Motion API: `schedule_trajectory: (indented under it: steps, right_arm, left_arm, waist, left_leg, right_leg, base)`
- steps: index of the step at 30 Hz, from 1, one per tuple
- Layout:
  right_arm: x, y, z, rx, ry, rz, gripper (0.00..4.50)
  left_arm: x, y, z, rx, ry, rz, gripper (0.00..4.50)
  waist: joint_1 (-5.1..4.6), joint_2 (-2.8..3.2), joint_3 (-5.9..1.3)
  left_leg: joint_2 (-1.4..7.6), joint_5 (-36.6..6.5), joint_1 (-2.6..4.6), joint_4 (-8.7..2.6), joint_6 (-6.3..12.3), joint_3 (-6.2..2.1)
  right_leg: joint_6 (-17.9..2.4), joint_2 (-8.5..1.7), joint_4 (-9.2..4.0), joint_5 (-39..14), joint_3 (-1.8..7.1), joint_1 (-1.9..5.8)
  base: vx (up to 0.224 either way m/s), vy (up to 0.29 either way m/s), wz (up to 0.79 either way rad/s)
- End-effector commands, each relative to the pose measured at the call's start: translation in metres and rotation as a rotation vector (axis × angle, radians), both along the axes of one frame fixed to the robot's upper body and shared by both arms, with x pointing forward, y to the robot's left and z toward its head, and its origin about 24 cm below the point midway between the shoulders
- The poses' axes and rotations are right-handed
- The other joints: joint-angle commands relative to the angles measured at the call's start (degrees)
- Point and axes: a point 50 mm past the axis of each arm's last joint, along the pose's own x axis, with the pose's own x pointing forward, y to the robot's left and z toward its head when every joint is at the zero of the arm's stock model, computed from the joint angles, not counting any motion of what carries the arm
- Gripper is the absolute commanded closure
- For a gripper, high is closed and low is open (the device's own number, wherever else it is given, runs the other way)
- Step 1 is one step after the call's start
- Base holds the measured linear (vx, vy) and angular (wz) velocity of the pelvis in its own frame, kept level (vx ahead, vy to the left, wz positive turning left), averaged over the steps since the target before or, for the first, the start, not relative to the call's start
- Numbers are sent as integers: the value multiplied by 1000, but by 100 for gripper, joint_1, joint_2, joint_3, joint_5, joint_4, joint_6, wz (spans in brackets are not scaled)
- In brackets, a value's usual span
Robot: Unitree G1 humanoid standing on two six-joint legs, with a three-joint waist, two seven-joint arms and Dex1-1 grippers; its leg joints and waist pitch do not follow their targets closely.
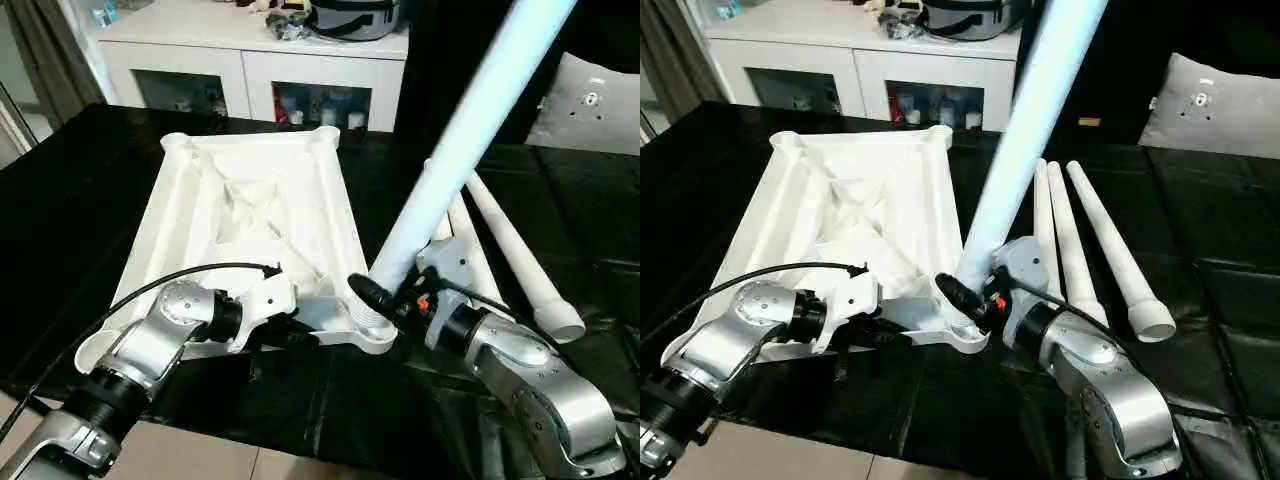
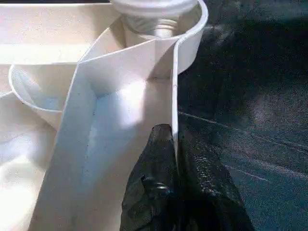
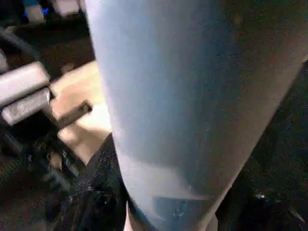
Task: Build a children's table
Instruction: Insert table leg to table base
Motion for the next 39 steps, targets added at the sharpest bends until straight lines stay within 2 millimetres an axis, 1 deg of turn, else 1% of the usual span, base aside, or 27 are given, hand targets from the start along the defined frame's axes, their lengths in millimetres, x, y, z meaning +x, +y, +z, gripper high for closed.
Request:
schedule_trajectory:
  steps: [1,2,3,4,5,7,8,9,10,11,12,13,15,17,19,22,25,26,27,30,36,39]
  right_arm:
    - [1,0,1,-6,13,23,260]
    - [2,0,1,-5,23,24,260]
    - [3,-2,1,-5,43,23,260]
    - [4,-3,1,-6,47,20,260]
    - [4,-2,0,-6,70,41,260]
    - [4,-2,-1,-10,81,52,260]
    - [4,-1,-3,-21,93,67,260]
    - [4,-1,-3,-25,97,71,260]
    - [4,0,-5,-37,110,89,260]
    - [4,0,-7,-45,119,101,260]
    - [4,1,-8,-56,124,108,260]
    - [4,1,-9,-67,130,114,260]
    - [6,1,-12,-81,142,118,260]
    - [8,1,-14,-101,156,115,260]
    - [10,0,-17,-119,171,110,260]
    - [11,-2,-20,-146,183,120,260]
    - [9,-2,-24,-165,223,158,260]
    - [8,-2,-25,-172,229,166,260]
    - [7,-2,-26,-183,238,180,260]
    - [6,-2,-26,-167,245,184,260]
    - [9,-1,-24,-122,234,161,260]
    - [10,0,-25,-74,240,142,260]
  left_arm:
    - [-3,9,-6,8,1,40,450]
    - [-3,9,-7,14,-5,41,450]
    - [-4,10,-7,2,-33,45,450]
    - [-5,9,-7,-10,-45,43,450]
    - [-6,10,-7,-7,-36,33,450]
    - [-6,10,-6,-11,-34,29,450]
    - [-6,10,-5,-17,-31,23,450]
    - [-6,10,-5,-18,-29,21,450]
    - [-6,10,-4,-18,-14,10,450]
    - [-6,10,-3,-18,-1,-1,450]
    - [-6,10,-3,-18,-5,-3,450]
    - [-6,10,-2,-17,-11,-4,450]
    - [-5,9,-1,-20,-13,-13,450]
    - [-5,8,0,-17,-21,-30,450]
    - [-5,8,0,-13,-19,-41,450]
    - [-5,8,1,-5,-23,-46,450]
    - [-3,10,4,-1,-32,-50,450]
    - [-2,10,4,-1,-32,-48,450]
    - [-1,12,5,3,-34,-45,450]
    - [0,14,5,14,-42,-37,450]
    - [1,13,6,10,-46,-38,450]
    - [2,12,6,1,-48,-37,450]
  waist:
    - [13,-94,-288]
    - [12,-93,-290]
    - [10,-110,-292]
    - [10,-106,-289]
    - [9,-118,-291]
    - [2,-118,-291]
    - [3,-133,-292]
    - [2,-128,-292]
    - [-3,-157,-293]
    - [1,-142,-291]
    - [-3,-139,-290]
    - [-8,-157,-293]
    - [-16,-154,-292]
    - [-24,-158,-282]
    - [-28,-154,-284]
    - [-55,-162,-290]
    - [-58,-173,-303]
    - [-56,-161,-306]
    - [-56,-174,-306]
    - [-49,-159,-310]
    - [-45,-176,-306]
    - [-50,-168,-301]
  left_leg:
    - [482,-415,-63,-465,279,-166]
    - [486,-401,-62,-466,296,-169]
    - [491,-371,-59,-464,314,-164]
    - [492,-349,-62,-467,329,-167]
    - [488,-341,-59,-464,338,-161]
    - [478,-321,-61,-456,353,-153]
    - [477,-290,-62,-456,357,-152]
    - [474,-278,-63,-454,357,-150]
    - [476,-270,-66,-452,366,-145]
    - [476,-241,-61,-451,370,-145]
    - [476,-242,-61,-451,372,-145]
    - [480,-246,-63,-451,377,-146]
    - [477,-232,-64,-452,382,-147]
    - [477,-351,-54,-459,346,-147]
    - [491,-412,-49,-467,302,-155]
    - [491,-469,-47,-472,256,-158]
    - [490,-452,-53,-466,274,-157]
    - [486,-420,-54,-461,288,-153]
    - [485,-415,-57,-461,297,-152]
    - [498,-383,-47,-461,301,-155]
    - [501,-515,-46,-470,250,-156]
    - [503,-559,-45,-475,242,-161]
  right_leg:
    - [-787,-671,-503,-1474,478,278]
    - [-798,-666,-505,-1443,479,278]
    - [-808,-662,-501,-1391,478,275]
    - [-819,-665,-494,-1366,477,284]
    - [-810,-666,-493,-1384,474,279]
    - [-808,-660,-492,-1392,476,274]
    - [-808,-661,-489,-1403,475,276]
    - [-809,-659,-489,-1405,474,273]
    - [-807,-662,-488,-1413,475,273]
    - [-809,-664,-485,-1413,474,268]
    - [-812,-661,-483,-1412,473,264]
    - [-818,-658,-481,-1380,469,266]
    - [-833,-660,-474,-1347,470,266]
    - [-801,-664,-506,-1554,470,257]
    - [-786,-665,-510,-1622,472,253]
    - [-833,-661,-500,-1537,472,258]
    - [-868,-669,-490,-1419,479,274]
    - [-883,-667,-491,-1368,478,275]
    - [-875,-664,-492,-1370,475,279]
    - [-910,-661,-482,-1286,472,265]
    - [-907,-675,-501,-1475,477,267]
    - [-899,-675,-510,-1547,476,261]
  base:
    - [0,0,0]
    - [0,0,0]
    - [0,0,0]
    - [0,0,0]
    - [0,0,0]
    - [0,0,0]
    - [0,0,0]
    - [0,0,0]
    - [0,0,0]
    - [0,0,0]
    - [0,0,0]
    - [0,0,0]
    - [0,0,0]
    - [0,0,0]
    - [0,0,0]
    - [0,0,0]
    - [0,0,0]
    - [0,0,0]
    - [0,0,0]
    - [0,0,0]
    - [0,0,0]
    - [0,0,0]
